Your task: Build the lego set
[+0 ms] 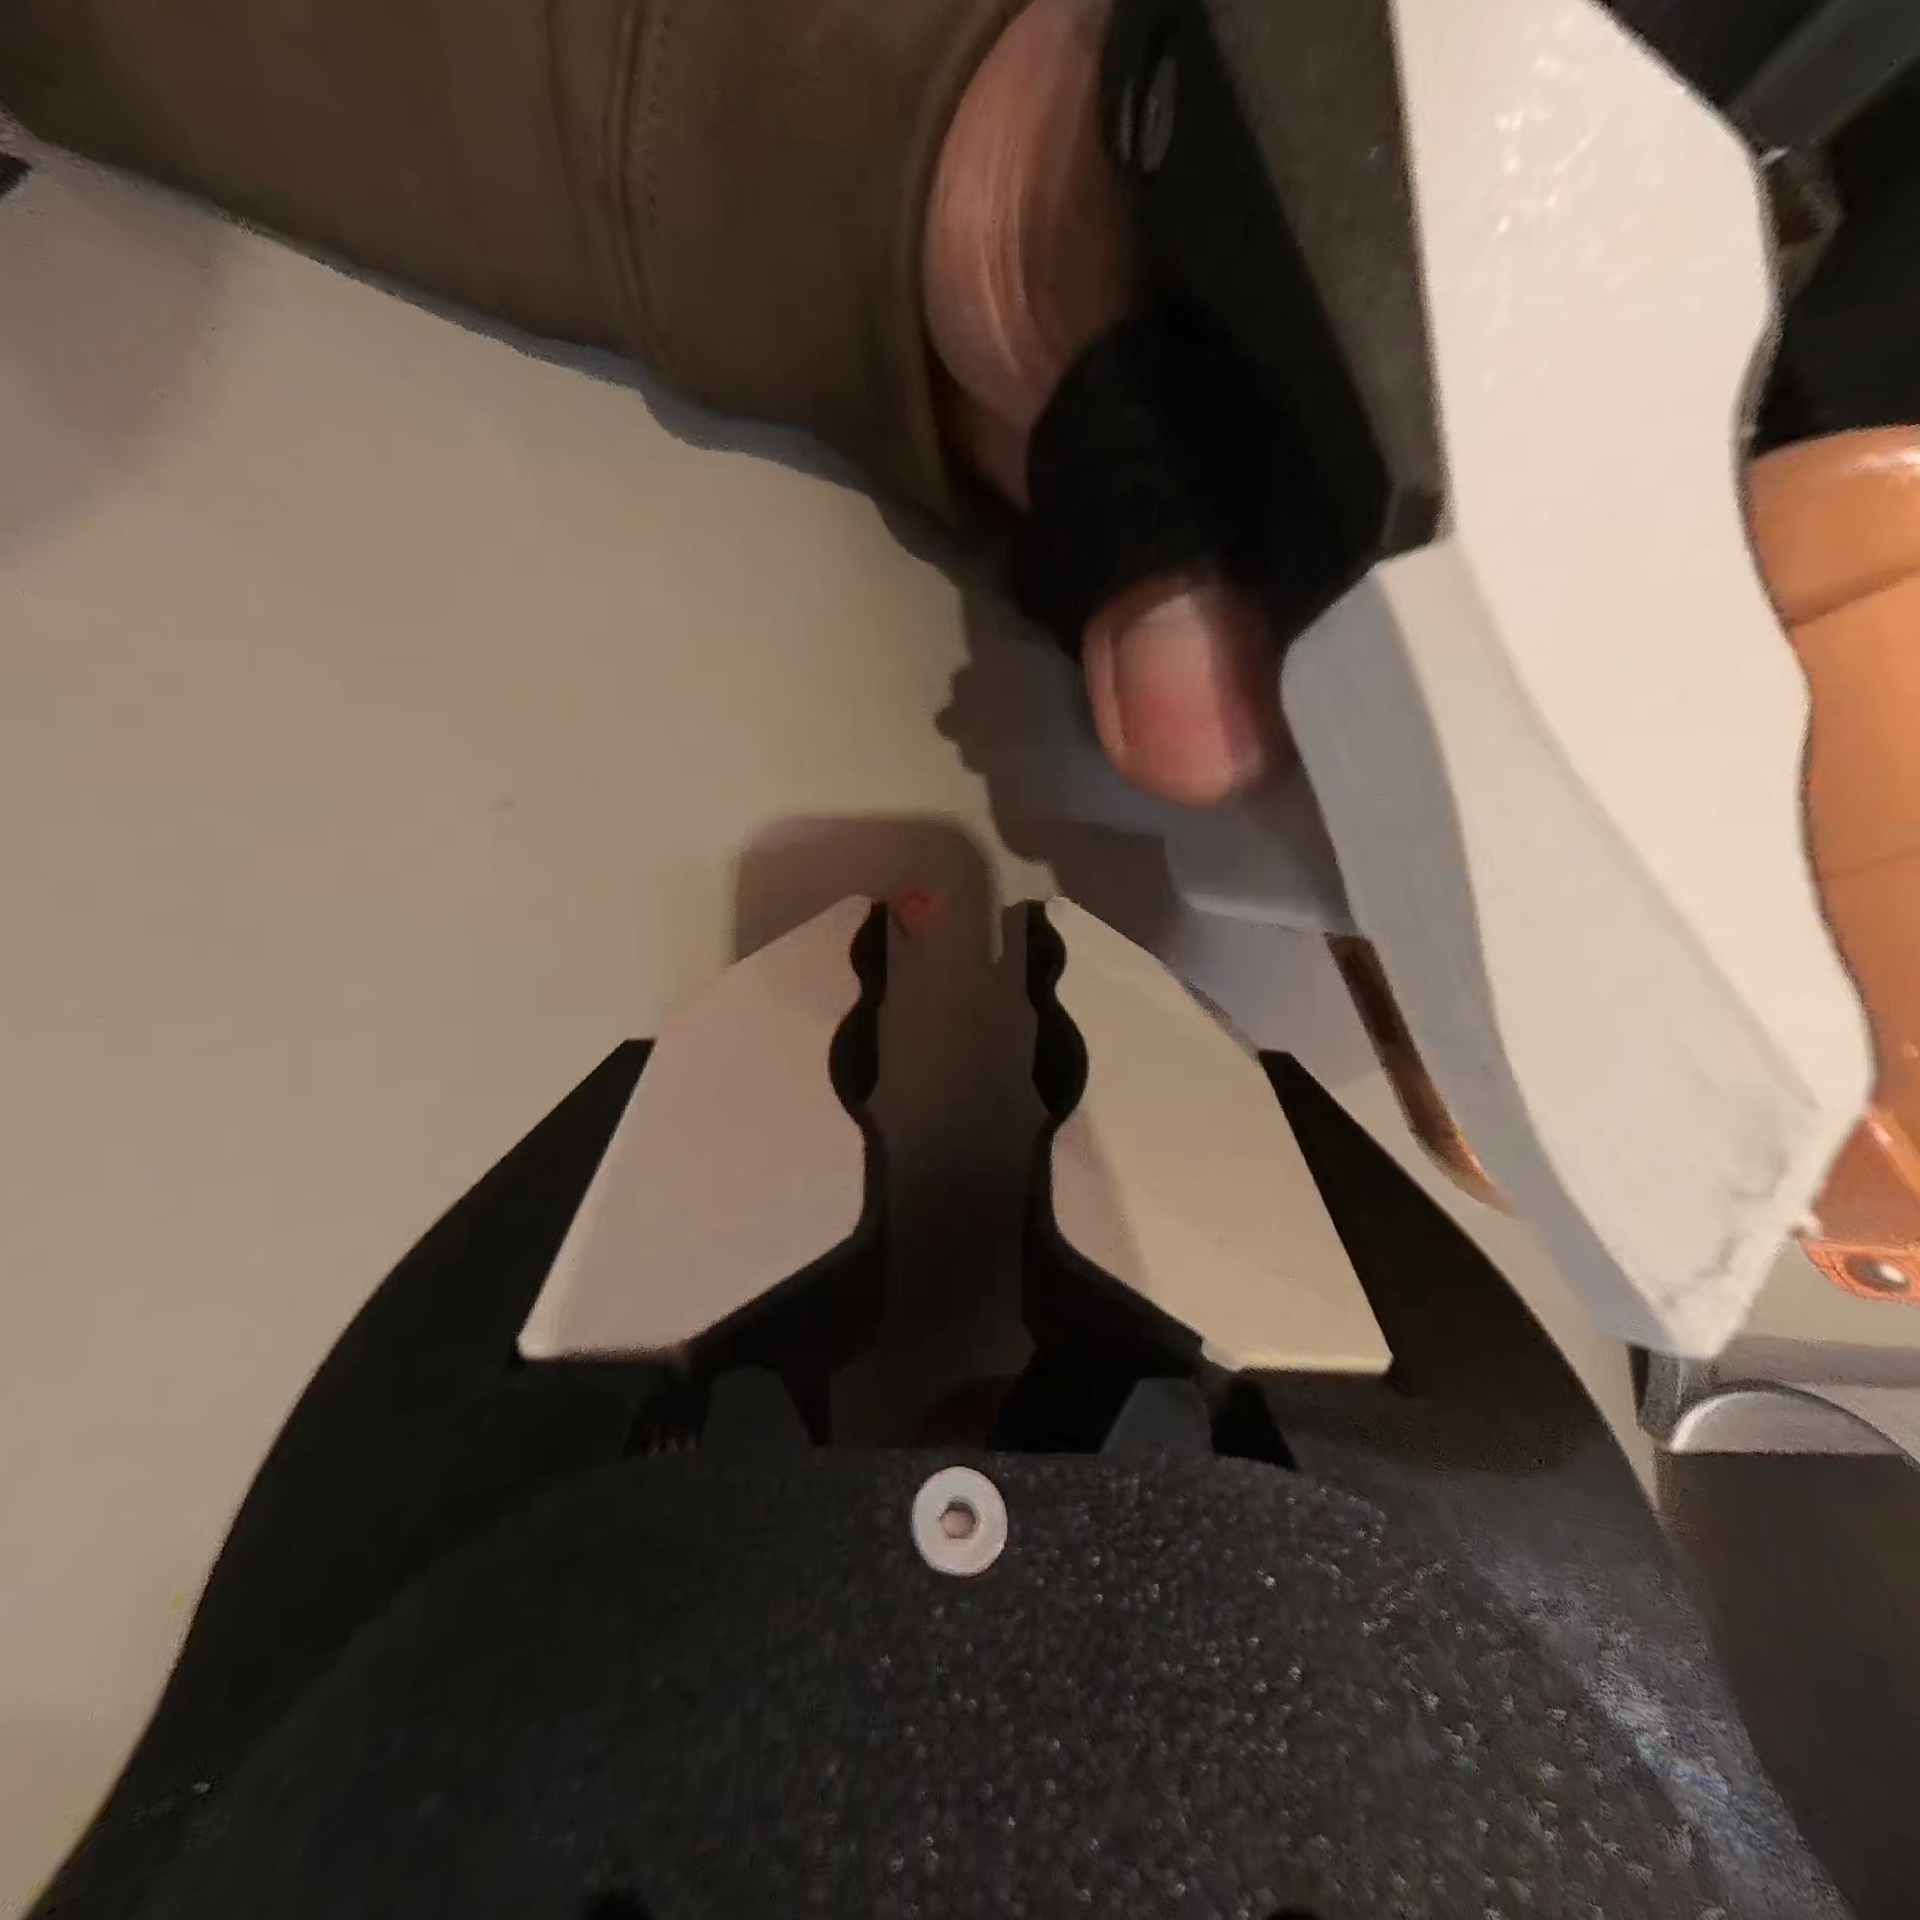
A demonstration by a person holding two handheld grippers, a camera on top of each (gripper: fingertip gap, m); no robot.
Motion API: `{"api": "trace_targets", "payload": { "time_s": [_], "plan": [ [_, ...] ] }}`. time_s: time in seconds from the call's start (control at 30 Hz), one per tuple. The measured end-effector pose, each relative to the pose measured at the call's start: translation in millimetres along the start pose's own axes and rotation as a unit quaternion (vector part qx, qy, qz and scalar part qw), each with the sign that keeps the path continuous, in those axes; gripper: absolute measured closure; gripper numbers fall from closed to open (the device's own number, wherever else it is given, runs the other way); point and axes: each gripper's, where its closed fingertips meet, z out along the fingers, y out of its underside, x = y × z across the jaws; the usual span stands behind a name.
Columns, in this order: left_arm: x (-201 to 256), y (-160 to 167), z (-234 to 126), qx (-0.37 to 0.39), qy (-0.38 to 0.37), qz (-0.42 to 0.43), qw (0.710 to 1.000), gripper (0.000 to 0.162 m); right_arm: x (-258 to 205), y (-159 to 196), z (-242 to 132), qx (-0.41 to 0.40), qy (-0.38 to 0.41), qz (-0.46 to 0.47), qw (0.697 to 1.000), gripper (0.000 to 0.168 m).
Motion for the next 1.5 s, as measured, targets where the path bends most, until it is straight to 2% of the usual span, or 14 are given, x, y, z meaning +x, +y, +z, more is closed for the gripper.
{"api": "trace_targets", "payload": {
  "time_s": [0.1, 0.27, 0.4, 0.67, 0.77, 0.87, 1.23, 1.33, 1.5],
  "plan": [
    [-3.1, -1.0, -1.2, 0.005, -0.003, -0.009, 1.000, 0.105, -2.0, 0.0, -0.3, 0.001, -0.004, -0.001, 1.000, 0.146],
    [-3.5, 0.0, -0.5, 0.004, -0.005, -0.008, 1.000, 0.105, -4.7, -2.1, 2.2, -0.002, 0.003, -0.012, 1.000, 0.168],
    [-5.6, 0.1, -1.2, 0.004, -0.009, -0.008, 1.000, 0.105, -2.5, -0.9, -1.7, 0.005, 0.031, -0.018, 0.999, 0.168],
    [-5.2, 1.4, -0.1, -0.002, -0.012, -0.005, 1.000, 0.105, -0.1, -2.7, -30.2, 0.075, 0.073, -0.005, 0.994, 0.166],
    [-9.3, -0.1, -1.6, 0.005, -0.023, -0.009, 1.000, 0.105, 1.7, -1.2, -15.6, 0.036, 0.064, -0.005, 0.997, 0.153],
    [-16.7, -3.0, -5.5, 0.014, -0.038, -0.020, 0.999, 0.105, -4.8, -3.4, -1.8, 0.007, 0.045, -0.015, 0.999, 0.148],
    [-18.0, -7.4, -6.9, 0.022, -0.041, -0.027, 0.999, 0.105, -0.7, -0.5, 7.0, -0.026, 0.017, 0.057, 0.998, 0.154],
    [-19.2, -7.7, -7.6, 0.024, -0.044, -0.027, 0.998, 0.105, -1.9, -0.2, 7.6, -0.032, 0.020, 0.061, 0.997, 0.160],
    [-21.3, -6.7, -8.1, 0.023, -0.048, -0.028, 0.998, 0.105, -1.3, -1.5, 8.2, -0.031, 0.027, 0.059, 0.997, 0.162]
  ]
}}
